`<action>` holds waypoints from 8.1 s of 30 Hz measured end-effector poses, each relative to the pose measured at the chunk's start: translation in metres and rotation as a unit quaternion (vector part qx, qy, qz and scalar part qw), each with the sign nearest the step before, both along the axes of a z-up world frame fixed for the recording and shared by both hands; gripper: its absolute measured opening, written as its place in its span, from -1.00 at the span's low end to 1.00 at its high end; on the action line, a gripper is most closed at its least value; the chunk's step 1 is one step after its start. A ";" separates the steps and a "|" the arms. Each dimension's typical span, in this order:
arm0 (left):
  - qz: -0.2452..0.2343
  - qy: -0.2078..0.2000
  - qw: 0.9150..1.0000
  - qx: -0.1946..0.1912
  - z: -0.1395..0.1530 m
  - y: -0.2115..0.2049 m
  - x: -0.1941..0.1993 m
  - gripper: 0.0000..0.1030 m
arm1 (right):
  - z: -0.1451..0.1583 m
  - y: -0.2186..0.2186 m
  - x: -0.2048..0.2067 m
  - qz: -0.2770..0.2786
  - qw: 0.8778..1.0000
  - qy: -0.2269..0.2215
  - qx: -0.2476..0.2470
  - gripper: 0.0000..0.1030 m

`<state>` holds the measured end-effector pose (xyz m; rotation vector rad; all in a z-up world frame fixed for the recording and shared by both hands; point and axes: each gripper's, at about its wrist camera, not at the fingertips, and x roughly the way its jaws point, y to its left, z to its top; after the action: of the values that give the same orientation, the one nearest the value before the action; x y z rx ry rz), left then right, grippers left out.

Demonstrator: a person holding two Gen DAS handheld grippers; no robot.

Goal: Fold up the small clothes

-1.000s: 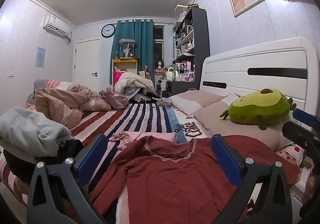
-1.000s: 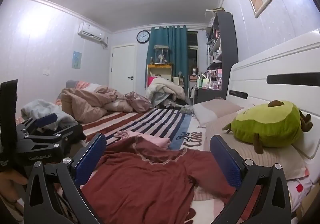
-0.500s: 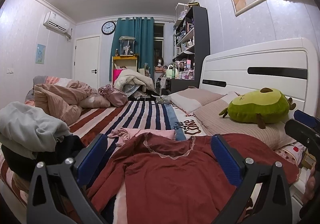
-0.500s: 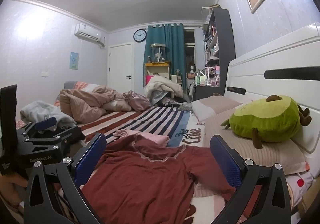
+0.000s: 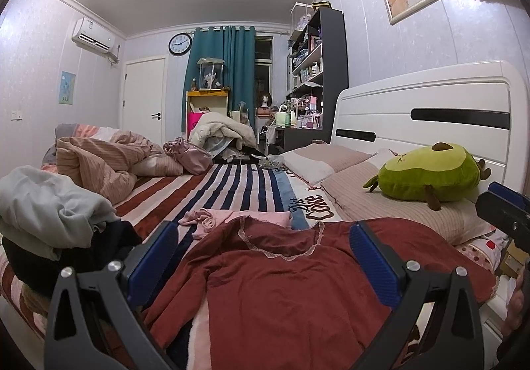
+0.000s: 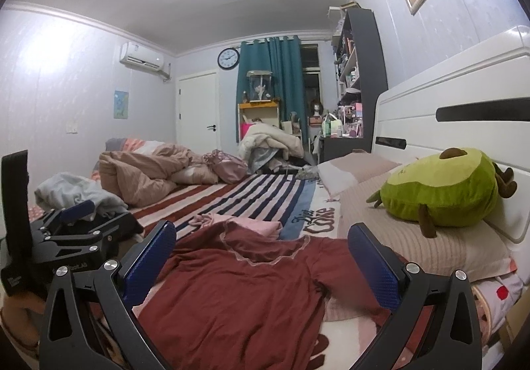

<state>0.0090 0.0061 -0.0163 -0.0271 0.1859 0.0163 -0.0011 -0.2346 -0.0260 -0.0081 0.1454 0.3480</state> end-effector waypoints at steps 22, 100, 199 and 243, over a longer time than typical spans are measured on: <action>0.013 0.014 1.000 -0.001 -0.002 0.007 0.001 0.98 | -0.009 0.003 0.002 0.003 1.000 0.014 0.007 1.00; 0.016 0.184 0.982 -0.043 -0.103 0.116 0.014 -0.92 | -0.142 0.033 0.091 0.102 0.969 0.201 0.105 0.14; -0.086 0.164 0.981 -0.058 -0.108 0.073 0.089 0.98 | -0.147 -0.050 0.066 -0.004 0.969 0.245 0.041 -0.95; -0.240 0.301 0.922 -0.052 -0.158 0.090 0.264 0.01 | -0.176 0.149 0.352 0.158 0.911 0.353 -0.141 -0.92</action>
<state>0.2730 0.0962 -0.1745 -0.0830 0.8065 -0.4812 0.3512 -0.0852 -0.2021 -0.1949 0.9222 0.6414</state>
